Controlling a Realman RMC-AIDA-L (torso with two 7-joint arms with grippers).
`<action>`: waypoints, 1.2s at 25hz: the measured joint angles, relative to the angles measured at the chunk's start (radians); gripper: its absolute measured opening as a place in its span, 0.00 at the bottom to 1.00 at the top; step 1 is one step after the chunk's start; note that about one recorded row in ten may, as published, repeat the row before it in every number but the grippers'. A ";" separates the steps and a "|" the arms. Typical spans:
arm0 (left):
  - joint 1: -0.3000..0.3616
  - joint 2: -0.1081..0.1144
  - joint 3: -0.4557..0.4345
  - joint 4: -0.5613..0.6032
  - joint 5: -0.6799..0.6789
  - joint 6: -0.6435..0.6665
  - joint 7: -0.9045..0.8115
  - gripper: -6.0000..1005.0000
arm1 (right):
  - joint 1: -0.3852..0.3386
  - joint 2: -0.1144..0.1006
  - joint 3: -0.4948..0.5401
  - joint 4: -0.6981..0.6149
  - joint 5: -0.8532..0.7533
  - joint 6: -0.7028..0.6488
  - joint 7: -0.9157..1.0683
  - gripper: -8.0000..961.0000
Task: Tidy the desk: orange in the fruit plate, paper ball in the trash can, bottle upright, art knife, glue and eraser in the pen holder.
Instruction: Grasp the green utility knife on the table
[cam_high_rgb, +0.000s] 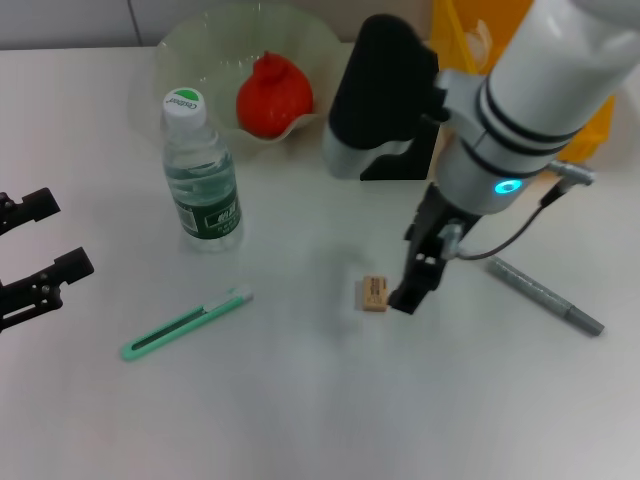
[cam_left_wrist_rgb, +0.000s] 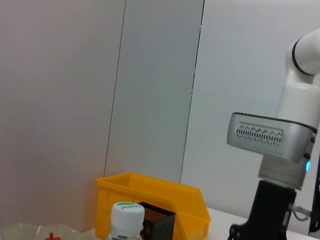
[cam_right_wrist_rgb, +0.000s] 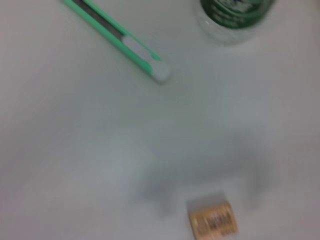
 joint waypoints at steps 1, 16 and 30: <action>0.000 -0.001 0.000 0.000 0.000 -0.004 0.001 0.80 | 0.002 0.000 -0.011 0.013 0.012 0.018 0.000 0.86; -0.007 -0.010 -0.001 -0.001 0.000 -0.022 0.001 0.80 | 0.034 0.001 -0.105 0.190 0.089 0.232 -0.006 0.86; -0.007 -0.011 -0.001 -0.001 0.000 -0.041 0.001 0.80 | 0.039 0.001 -0.164 0.218 0.122 0.279 -0.009 0.86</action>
